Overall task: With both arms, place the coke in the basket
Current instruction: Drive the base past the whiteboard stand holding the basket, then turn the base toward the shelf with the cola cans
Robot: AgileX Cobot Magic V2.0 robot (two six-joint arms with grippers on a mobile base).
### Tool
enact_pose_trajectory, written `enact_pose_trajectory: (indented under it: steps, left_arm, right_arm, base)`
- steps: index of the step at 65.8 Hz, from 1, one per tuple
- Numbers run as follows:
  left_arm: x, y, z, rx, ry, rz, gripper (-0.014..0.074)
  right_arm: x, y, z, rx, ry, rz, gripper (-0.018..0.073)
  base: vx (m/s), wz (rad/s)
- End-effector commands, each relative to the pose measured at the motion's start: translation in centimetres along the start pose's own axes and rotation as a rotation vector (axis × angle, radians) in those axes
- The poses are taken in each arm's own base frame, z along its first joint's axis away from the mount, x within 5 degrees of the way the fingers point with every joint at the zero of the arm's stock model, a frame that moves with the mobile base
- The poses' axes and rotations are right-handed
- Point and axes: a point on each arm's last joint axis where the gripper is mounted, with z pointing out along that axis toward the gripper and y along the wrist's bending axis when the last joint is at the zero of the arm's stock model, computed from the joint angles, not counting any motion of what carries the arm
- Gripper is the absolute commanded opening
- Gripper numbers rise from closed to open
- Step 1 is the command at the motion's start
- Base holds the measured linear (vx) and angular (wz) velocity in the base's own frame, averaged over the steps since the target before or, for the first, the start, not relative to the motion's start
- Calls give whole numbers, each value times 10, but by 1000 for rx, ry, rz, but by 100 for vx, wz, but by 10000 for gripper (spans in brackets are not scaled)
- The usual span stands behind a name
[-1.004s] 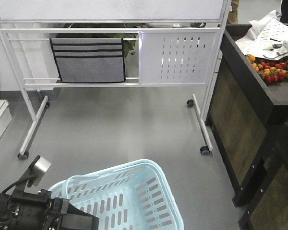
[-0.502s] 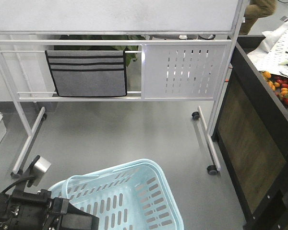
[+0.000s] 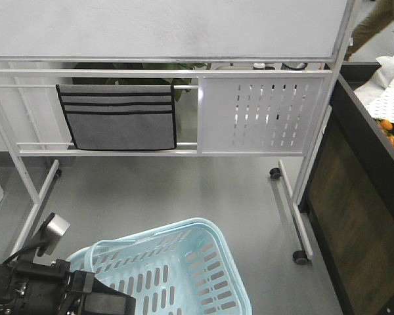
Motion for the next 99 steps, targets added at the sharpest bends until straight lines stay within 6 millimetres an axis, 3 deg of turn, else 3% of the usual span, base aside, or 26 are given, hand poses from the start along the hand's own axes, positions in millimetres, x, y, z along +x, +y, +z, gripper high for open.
enact_pose_trajectory:
  steps: [1, 36, 99]
  left_arm:
    - [-2, -17, -3, 98, -15, 18, -7]
    - [-2, -17, -3, 98, -15, 18, -7]
    - [-2, -17, -3, 98, -15, 18, -7]
  right_arm:
    - [-5, -1, -1, 14, -79, -7, -10]
    - [-5, -1, -1, 14, -79, -7, -10]
    - [-5, -1, -1, 14, -79, -7, -10]
  base:
    - [22, 7]
    - [21, 27]
    - [19, 57]
